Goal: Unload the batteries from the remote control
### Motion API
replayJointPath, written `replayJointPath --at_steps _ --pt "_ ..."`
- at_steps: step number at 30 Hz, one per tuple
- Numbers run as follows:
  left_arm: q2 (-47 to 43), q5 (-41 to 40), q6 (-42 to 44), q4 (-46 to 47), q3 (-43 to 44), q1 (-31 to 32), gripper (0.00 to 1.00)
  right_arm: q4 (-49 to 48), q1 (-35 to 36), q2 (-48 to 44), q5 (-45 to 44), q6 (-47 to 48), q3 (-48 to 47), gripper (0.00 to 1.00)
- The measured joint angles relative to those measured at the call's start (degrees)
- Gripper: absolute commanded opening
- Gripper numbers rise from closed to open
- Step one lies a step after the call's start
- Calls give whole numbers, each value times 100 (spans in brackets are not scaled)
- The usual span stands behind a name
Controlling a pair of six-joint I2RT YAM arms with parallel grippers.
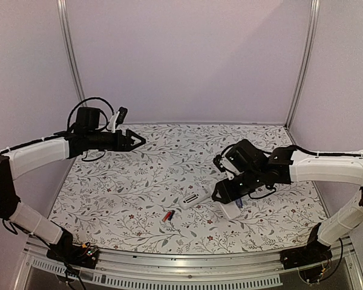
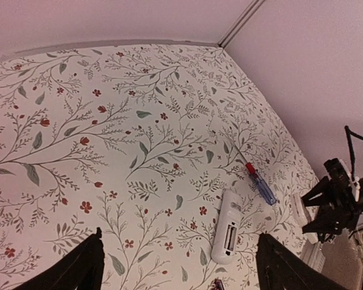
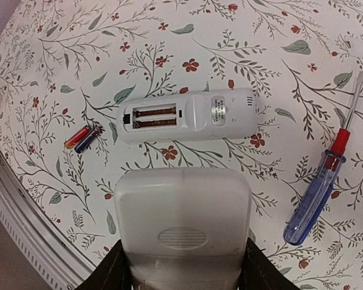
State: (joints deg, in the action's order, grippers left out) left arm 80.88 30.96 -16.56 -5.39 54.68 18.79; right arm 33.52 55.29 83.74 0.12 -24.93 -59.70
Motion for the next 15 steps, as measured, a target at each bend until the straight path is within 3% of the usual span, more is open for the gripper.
replayJointPath --at_steps 8,15 --pt "-179 402 -802 103 195 798 86 -592 87 -227 42 658 584 46" --pt "-350 52 -2026 1182 -925 2280 86 -1139 393 -564 50 1012 826 46"
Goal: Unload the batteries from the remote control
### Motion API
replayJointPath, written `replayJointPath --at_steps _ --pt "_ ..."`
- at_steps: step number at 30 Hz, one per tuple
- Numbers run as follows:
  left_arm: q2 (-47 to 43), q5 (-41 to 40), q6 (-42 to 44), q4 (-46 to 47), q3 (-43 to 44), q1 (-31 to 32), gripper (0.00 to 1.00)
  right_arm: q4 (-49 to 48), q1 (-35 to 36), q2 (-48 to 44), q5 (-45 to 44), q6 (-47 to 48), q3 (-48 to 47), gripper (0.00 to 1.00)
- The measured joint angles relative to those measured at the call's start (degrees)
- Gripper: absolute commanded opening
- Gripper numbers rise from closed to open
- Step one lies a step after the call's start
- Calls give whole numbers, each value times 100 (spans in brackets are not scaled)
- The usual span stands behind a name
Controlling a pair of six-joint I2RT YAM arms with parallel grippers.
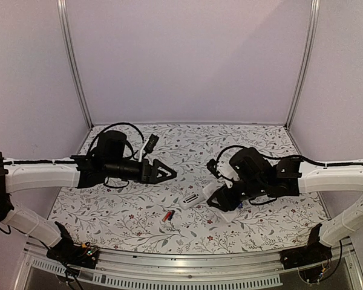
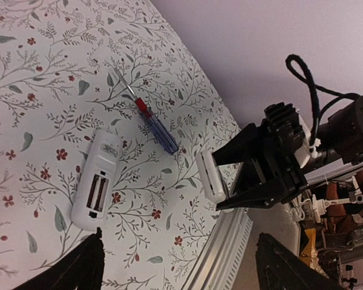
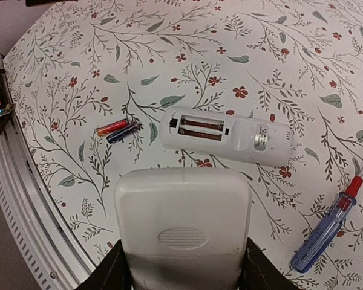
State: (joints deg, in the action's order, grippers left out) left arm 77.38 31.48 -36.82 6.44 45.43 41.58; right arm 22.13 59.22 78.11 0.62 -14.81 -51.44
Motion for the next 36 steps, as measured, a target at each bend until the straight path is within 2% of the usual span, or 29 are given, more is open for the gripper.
replayJointPath --at_steps 5,15,26,36 --pt "111 -291 -619 551 -389 568 87 -407 278 223 35 260 13 46" --pt "1027 -122 -1222 1285 -391 741 85 -739 555 688 114 717 -68 46" --pt "1679 107 -1478 1438 24 866 66 -1016 603 909 120 1224 -122 46" --pt "1939 149 -1491 1123 317 981 61 -1099 603 940 114 1670 -129 46"
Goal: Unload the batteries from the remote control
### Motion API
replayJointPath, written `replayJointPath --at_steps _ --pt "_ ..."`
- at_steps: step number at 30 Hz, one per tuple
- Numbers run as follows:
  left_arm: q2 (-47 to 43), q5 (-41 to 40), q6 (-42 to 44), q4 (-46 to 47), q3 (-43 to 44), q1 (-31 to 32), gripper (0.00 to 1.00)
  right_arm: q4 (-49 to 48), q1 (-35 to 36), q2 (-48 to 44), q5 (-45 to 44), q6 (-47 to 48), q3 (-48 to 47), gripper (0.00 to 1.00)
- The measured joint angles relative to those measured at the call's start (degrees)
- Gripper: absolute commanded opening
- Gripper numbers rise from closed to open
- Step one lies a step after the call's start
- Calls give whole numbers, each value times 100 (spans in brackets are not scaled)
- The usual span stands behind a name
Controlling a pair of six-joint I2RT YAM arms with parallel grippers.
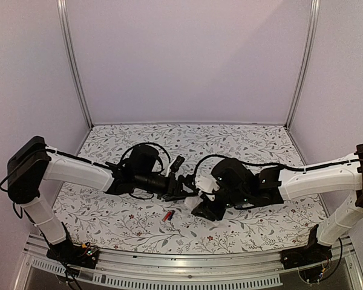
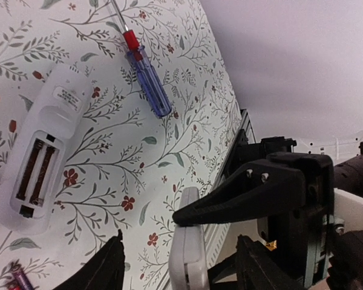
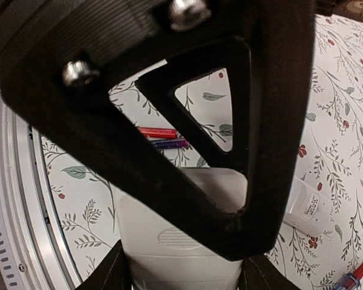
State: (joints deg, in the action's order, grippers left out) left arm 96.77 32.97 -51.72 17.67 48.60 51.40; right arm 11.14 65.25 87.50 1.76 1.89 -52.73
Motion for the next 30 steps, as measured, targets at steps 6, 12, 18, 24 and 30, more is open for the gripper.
replayJointPath --at_steps 6,12,18,24,30 --pt "0 4 57 -297 22 2 50 -13 0 0 -66 85 -13 46" --pt "0 33 76 -393 44 9 42 -85 0 7 -264 153 -13 46" --pt "0 127 111 -457 70 9 25 -140 0 85 -448 184 -15 49" --pt "-2 170 50 -400 109 11 12 -162 0 101 -590 177 -15 55" --pt "-39 142 -37 -361 92 13 0 -271 7 98 -691 83 -15 71"
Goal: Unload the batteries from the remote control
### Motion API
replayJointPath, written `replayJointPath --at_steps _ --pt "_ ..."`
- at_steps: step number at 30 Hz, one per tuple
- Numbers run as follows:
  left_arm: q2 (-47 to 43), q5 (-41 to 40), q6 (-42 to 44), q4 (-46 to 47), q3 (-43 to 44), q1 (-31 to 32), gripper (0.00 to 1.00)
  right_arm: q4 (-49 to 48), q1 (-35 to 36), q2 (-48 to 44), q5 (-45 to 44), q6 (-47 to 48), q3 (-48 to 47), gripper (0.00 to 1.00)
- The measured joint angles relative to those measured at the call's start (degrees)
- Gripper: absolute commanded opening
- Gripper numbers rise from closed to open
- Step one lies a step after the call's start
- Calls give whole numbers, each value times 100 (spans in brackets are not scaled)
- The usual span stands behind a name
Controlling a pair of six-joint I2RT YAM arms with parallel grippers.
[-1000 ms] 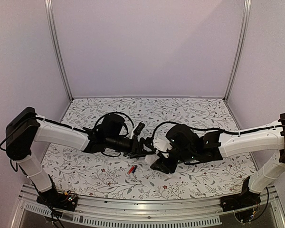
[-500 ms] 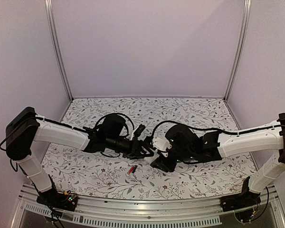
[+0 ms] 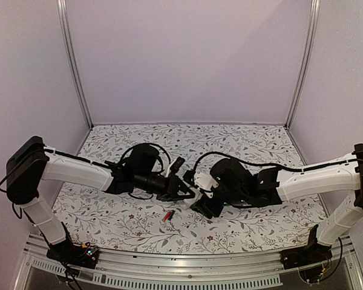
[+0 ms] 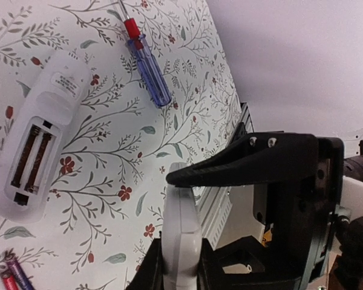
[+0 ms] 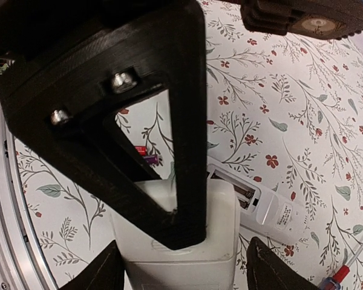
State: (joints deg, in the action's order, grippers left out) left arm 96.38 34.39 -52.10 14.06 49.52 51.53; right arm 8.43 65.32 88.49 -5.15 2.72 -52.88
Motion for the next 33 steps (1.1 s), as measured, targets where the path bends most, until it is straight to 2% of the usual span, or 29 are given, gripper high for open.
replayJointPath --at_steps 4,6,12,19,28,33 --pt "-201 -162 -33 37 -192 0 0 -138 -4 -70 -24 -92 4 95" --pt "-376 -284 -59 74 -319 -4 0 -212 -24 -214 -31 -234 31 99" --pt "-1178 -721 -111 507 -868 -146 0 -715 -378 -1167 33 -931 459 99" --pt "-2223 -1091 258 946 -1202 -304 0 -1694 -1449 -2072 887 -2417 1220 99" --pt "-2833 -997 656 1447 -1202 -330 0 -3021 -1659 -2144 2645 -3469 1687 97" --pt "-2824 -789 664 1613 -1204 -332 0 -3497 -1659 -2041 3080 -3773 1687 89"
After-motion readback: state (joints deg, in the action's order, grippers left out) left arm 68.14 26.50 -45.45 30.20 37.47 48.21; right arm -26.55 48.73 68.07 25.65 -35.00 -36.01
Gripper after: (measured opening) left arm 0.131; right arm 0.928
